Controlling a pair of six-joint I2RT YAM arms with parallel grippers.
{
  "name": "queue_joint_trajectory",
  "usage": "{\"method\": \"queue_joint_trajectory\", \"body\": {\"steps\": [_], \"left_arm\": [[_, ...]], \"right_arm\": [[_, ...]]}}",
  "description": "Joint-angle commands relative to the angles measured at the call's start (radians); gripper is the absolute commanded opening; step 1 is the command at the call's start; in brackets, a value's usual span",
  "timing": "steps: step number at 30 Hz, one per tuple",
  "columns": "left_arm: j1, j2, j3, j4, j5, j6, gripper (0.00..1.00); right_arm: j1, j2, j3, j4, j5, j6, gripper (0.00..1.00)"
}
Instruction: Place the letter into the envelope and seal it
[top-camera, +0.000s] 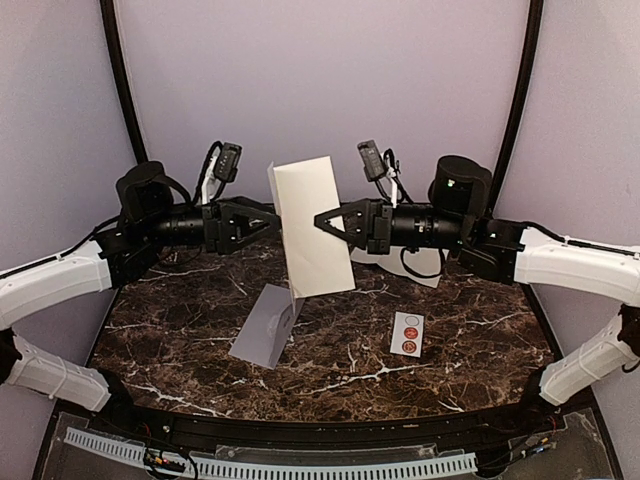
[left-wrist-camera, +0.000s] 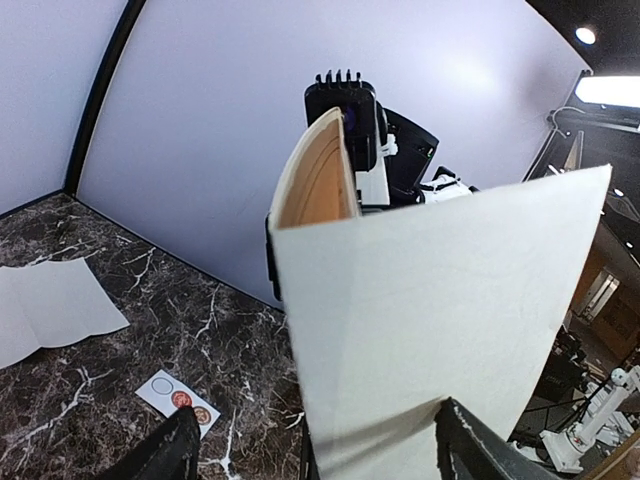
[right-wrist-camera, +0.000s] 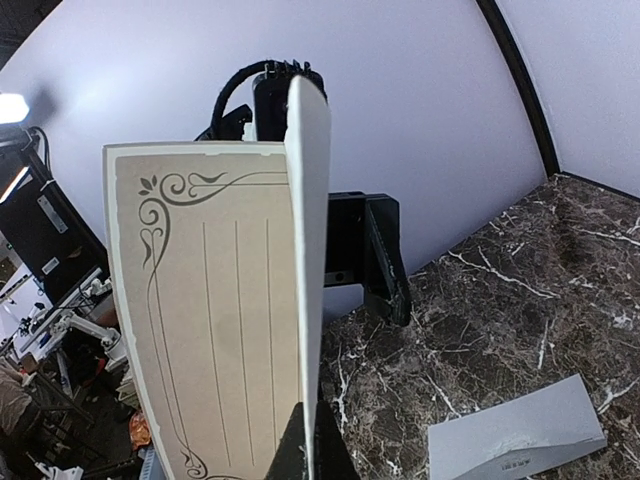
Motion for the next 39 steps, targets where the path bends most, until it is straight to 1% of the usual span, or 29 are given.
{"method": "queue_joint_trajectory", "body": {"steps": [1,6,12,14,15,16,17,18,20,21,22,23,25,27,29,31,33,39], "left_arm": [[-0.014,0.014,-0.013,0.102,0.009,-0.03,0.8],[-0.023,0.037,-0.017,0.139,0.006,-0.049,0.72],[-0.035,0.052,-0.026,0.182,0.02,-0.079,0.58],[-0.035,0.052,-0.037,0.217,0.032,-0.102,0.5],[-0.035,0.05,-0.047,0.24,0.033,-0.119,0.44],[-0.035,0.049,-0.052,0.25,0.036,-0.126,0.4],[-0.035,0.047,-0.06,0.265,0.037,-0.138,0.35],[-0.035,0.046,-0.063,0.27,0.037,-0.147,0.32],[-0.035,0.043,-0.072,0.28,0.036,-0.156,0.21],[-0.035,0.043,-0.076,0.284,0.036,-0.159,0.19],[-0.034,0.042,-0.078,0.286,0.036,-0.163,0.14],[-0.035,0.043,-0.082,0.292,0.036,-0.17,0.06],[-0.035,0.044,-0.086,0.306,0.034,-0.179,0.0],[-0.035,0.044,-0.092,0.334,0.036,-0.194,0.0],[-0.035,0.044,-0.1,0.367,0.034,-0.213,0.0],[-0.035,0.044,-0.104,0.4,0.026,-0.23,0.0],[-0.035,0.042,-0.11,0.436,0.01,-0.249,0.0],[-0.035,0.03,-0.126,0.544,-0.049,-0.299,0.0]], "right_arm": [[0.01,0.009,0.038,0.06,-0.028,0.014,0.0],[0.015,0.005,0.036,0.065,-0.034,0.014,0.0],[0.015,0.009,0.033,0.067,-0.028,0.015,0.0],[0.016,0.011,0.032,0.065,-0.02,0.015,0.0],[0.016,0.012,0.03,0.063,-0.015,0.015,0.0],[0.016,0.011,0.029,0.062,-0.011,0.015,0.0],[0.016,0.01,0.028,0.06,-0.006,0.014,0.0],[0.016,0.009,0.027,0.057,-0.002,0.013,0.0],[0.016,0.006,0.026,0.054,0.002,0.011,0.0],[0.016,0.004,0.024,0.054,0.005,0.011,0.0],[0.016,0.004,0.023,0.054,0.008,0.011,0.0],[0.016,-0.001,0.02,0.052,0.013,0.012,0.0],[0.016,-0.007,0.016,0.052,0.021,0.014,0.0],[0.016,-0.012,0.011,0.056,0.026,0.016,0.02],[0.016,-0.014,0.005,0.055,0.027,0.015,0.06],[0.016,-0.014,-0.001,0.055,0.027,0.021,0.14],[0.016,-0.015,-0.013,0.056,0.02,0.032,0.28],[0.022,-0.027,-0.097,0.088,0.025,0.09,0.55]]}}
